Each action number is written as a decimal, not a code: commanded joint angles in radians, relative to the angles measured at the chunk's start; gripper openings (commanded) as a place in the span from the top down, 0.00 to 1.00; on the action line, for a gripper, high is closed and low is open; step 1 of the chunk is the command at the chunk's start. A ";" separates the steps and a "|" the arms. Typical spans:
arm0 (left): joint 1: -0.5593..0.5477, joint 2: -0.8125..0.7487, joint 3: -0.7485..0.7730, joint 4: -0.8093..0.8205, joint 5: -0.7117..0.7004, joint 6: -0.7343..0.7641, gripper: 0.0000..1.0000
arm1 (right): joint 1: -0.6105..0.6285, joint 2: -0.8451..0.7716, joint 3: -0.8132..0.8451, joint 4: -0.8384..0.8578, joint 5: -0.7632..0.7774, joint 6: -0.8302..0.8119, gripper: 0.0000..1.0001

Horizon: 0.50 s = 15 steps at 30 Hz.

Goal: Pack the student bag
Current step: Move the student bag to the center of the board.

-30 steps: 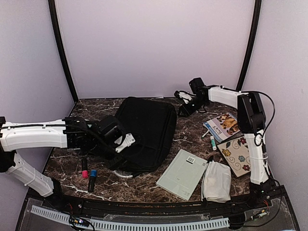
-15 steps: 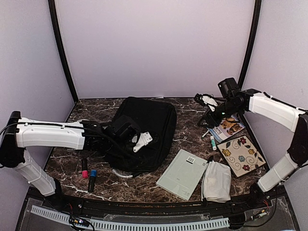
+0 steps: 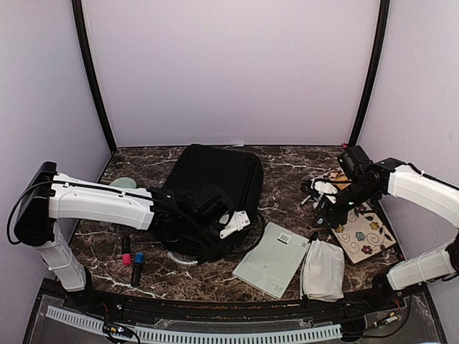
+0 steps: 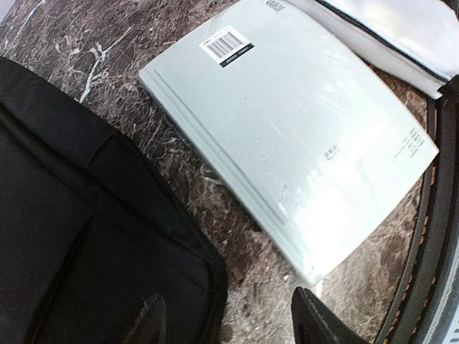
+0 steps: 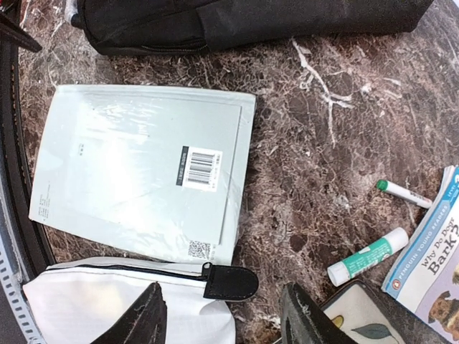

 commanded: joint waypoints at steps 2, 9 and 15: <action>0.000 -0.002 0.029 -0.178 -0.157 0.129 0.34 | 0.011 0.057 -0.022 0.091 -0.015 0.031 0.46; 0.000 0.034 -0.022 -0.295 -0.338 0.179 0.35 | 0.014 0.148 0.027 0.124 -0.085 0.067 0.47; 0.002 0.098 -0.023 -0.218 -0.416 0.175 0.42 | 0.037 0.176 0.032 0.115 -0.066 0.043 0.48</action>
